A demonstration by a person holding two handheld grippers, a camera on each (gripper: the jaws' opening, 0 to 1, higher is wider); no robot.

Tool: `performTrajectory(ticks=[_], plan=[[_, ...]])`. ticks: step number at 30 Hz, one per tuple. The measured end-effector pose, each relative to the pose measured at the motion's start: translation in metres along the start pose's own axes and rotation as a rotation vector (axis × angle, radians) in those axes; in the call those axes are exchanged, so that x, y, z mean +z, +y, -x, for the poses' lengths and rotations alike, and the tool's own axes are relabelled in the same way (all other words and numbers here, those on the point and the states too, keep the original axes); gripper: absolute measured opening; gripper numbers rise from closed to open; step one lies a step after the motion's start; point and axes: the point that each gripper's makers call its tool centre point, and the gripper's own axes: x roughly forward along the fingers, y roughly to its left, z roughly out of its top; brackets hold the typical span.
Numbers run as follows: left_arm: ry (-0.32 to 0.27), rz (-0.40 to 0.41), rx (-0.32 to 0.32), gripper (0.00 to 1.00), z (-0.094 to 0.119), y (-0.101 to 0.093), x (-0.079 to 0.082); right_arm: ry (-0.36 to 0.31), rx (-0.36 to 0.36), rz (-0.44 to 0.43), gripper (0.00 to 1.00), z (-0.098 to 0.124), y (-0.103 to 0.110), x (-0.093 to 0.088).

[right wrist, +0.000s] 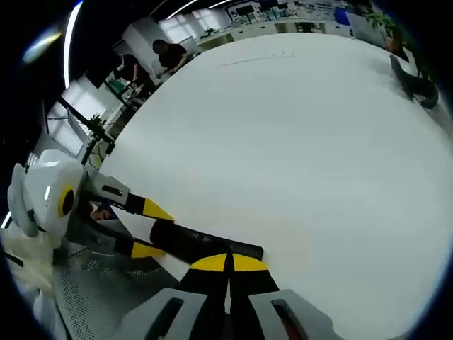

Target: Press the specified remote control buttons in sequence, fully releasing each button before pressing the next.

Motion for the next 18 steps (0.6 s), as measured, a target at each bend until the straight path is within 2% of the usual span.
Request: performTrajectory(ticks=[11, 18], plan=[[-0.011, -0.002, -0.001, 0.23, -0.0003, 0.0006, 0.0002, 0.000, -0.006, 0.000, 0.00, -0.0009, -0.0010, -0.0010], [-0.011, -0.006, -0.002, 0.23, -0.0001, 0.0004, 0.0000, -0.016, 0.000, -0.051, 0.00, -0.0011, -0.0017, -0.0005]])
